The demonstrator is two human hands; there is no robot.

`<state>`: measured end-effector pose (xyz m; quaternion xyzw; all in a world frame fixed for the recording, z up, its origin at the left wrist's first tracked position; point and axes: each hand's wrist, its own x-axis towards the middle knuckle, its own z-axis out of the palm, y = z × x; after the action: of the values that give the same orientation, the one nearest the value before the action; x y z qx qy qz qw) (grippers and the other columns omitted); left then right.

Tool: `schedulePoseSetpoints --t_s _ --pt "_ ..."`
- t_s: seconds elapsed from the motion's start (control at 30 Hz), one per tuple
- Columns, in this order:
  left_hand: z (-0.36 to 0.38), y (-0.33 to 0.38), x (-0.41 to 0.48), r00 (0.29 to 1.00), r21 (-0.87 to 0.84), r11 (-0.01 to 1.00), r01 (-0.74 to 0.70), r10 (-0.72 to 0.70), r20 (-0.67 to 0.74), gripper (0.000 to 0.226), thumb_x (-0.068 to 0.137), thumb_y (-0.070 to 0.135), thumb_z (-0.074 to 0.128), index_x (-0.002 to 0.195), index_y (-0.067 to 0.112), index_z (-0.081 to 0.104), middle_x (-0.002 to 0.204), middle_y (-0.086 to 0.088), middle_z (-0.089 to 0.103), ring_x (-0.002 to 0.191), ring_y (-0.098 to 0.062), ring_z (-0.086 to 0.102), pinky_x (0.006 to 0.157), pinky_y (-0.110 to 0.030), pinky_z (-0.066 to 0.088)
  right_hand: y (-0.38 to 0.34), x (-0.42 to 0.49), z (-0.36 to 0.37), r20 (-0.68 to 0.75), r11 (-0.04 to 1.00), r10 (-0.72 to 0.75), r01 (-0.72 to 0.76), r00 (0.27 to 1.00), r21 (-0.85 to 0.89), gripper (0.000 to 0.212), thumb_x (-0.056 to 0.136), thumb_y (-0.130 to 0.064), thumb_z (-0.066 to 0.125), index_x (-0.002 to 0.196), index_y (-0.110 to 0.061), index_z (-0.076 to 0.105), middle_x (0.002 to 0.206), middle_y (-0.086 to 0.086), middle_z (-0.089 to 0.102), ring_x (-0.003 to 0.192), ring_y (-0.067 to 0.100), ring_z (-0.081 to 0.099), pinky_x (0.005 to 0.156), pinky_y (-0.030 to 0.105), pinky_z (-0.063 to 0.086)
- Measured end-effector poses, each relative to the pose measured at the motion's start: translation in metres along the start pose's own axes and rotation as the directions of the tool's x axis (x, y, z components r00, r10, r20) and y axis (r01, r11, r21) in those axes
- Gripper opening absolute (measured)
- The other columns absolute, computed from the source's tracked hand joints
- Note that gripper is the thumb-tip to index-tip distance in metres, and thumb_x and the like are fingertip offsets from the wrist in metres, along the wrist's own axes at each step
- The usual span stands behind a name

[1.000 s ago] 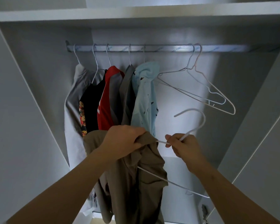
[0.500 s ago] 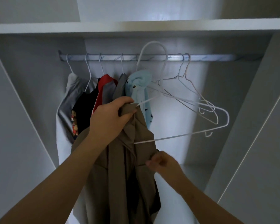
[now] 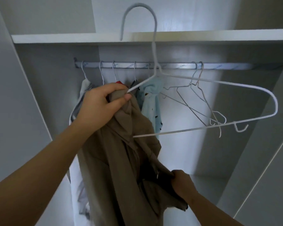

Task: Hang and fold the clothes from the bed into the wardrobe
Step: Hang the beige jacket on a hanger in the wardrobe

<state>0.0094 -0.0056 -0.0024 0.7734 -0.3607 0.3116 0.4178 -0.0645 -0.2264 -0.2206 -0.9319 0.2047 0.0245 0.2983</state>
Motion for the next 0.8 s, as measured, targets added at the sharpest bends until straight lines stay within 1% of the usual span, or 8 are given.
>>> schedulePoseSetpoints --t_s 0.07,0.17,0.23,0.33,0.4,0.5,0.67,0.8 --pt "-0.014 -0.013 -0.001 1.000 0.048 0.999 -0.010 0.010 0.017 0.020 0.083 0.015 0.067 0.100 0.025 0.063 0.086 0.028 0.055 0.079 0.027 0.049 0.073 0.006 0.034 0.009 0.008 -0.016 -0.066 0.998 0.019 -0.015 0.998 0.061 0.027 0.089 -0.006 0.041 0.069 -0.018 0.055 0.073 -0.002 0.057 0.074 0.016 0.054 0.054 0.015 0.036" --pt "-0.033 -0.035 -0.007 0.994 0.110 0.992 -0.069 0.059 0.089 0.020 0.080 0.017 0.071 0.095 0.030 0.067 0.085 0.027 0.060 0.077 0.019 0.053 0.074 0.001 0.040 0.018 0.020 -0.044 -0.193 0.956 0.100 -0.041 0.976 0.291 0.023 0.086 0.001 0.045 0.088 -0.009 0.066 0.085 0.006 0.059 0.083 0.022 0.055 0.070 0.026 0.044" --pt "-0.041 -0.043 -0.012 0.984 0.159 0.980 -0.122 0.098 0.147 0.021 0.078 0.028 0.070 0.086 0.047 0.064 0.085 0.036 0.061 0.079 0.018 0.053 0.075 0.001 0.039 0.015 0.022 -0.060 -0.186 0.802 0.163 -0.021 0.969 0.596 0.021 0.087 0.005 0.045 0.085 -0.003 0.064 0.078 0.012 0.059 0.073 0.029 0.057 0.065 0.037 0.050" --pt "-0.042 -0.058 -0.020 0.961 0.206 0.951 -0.231 0.191 0.198 0.024 0.077 0.035 0.061 0.100 0.031 0.056 0.093 0.052 0.049 0.081 0.021 0.053 0.074 0.007 0.033 0.007 0.024 -0.081 -0.110 0.535 0.196 -0.012 0.974 0.845 0.024 0.085 0.009 0.045 0.075 -0.004 0.061 0.062 0.013 0.055 0.051 0.021 0.052 0.042 0.024 0.042" --pt "-0.042 -0.067 -0.025 0.953 0.251 0.926 -0.283 0.240 0.186 0.018 0.079 0.036 0.054 0.094 0.027 0.060 0.091 0.041 0.060 0.080 0.011 0.054 0.073 0.004 0.033 0.005 0.026 -0.090 -0.094 0.528 0.175 -0.013 0.980 0.849 0.023 0.085 0.011 0.045 0.078 -0.003 0.063 0.061 0.014 0.055 0.044 0.018 0.053 0.039 0.022 0.041" --pt "-0.043 -0.084 -0.033 0.950 0.390 0.867 -0.312 0.279 0.140 0.041 0.088 0.043 0.046 0.087 0.012 0.072 0.079 -0.007 0.073 0.077 -0.013 0.056 0.062 -0.016 0.038 0.007 0.030 -0.094 -0.093 0.554 0.203 -0.036 0.975 0.831 0.028 0.087 0.010 0.045 0.075 -0.007 0.064 0.070 0.014 0.059 0.058 0.023 0.055 0.053 0.028 0.047" --pt "-0.044 -0.092 -0.043 0.953 0.499 0.812 -0.302 0.265 0.144 0.063 0.097 0.049 0.030 0.083 0.008 0.075 0.070 -0.012 0.070 0.059 -0.028 0.068 0.052 -0.034 0.052 0.010 0.033 -0.092 -0.094 0.577 0.231 -0.059 0.968 0.814 0.026 0.087 0.008 0.052 0.072 -0.009 0.064 0.075 0.014 0.063 0.065 0.024 0.059 0.055 0.029 0.050" --pt "-0.030 -0.092 -0.052 0.903 0.567 0.705 -0.425 0.370 0.218 0.062 0.101 0.040 0.026 0.077 0.009 0.074 0.058 -0.010 0.063 0.047 -0.024 0.062 0.039 -0.028 0.045 -0.002 0.035 -0.098 -0.227 0.673 0.252 -0.001 0.941 0.740 0.023 0.081 0.006 0.058 0.067 -0.013 0.061 0.071 0.011 0.060 0.063 0.021 0.056 0.047 0.022 0.048"
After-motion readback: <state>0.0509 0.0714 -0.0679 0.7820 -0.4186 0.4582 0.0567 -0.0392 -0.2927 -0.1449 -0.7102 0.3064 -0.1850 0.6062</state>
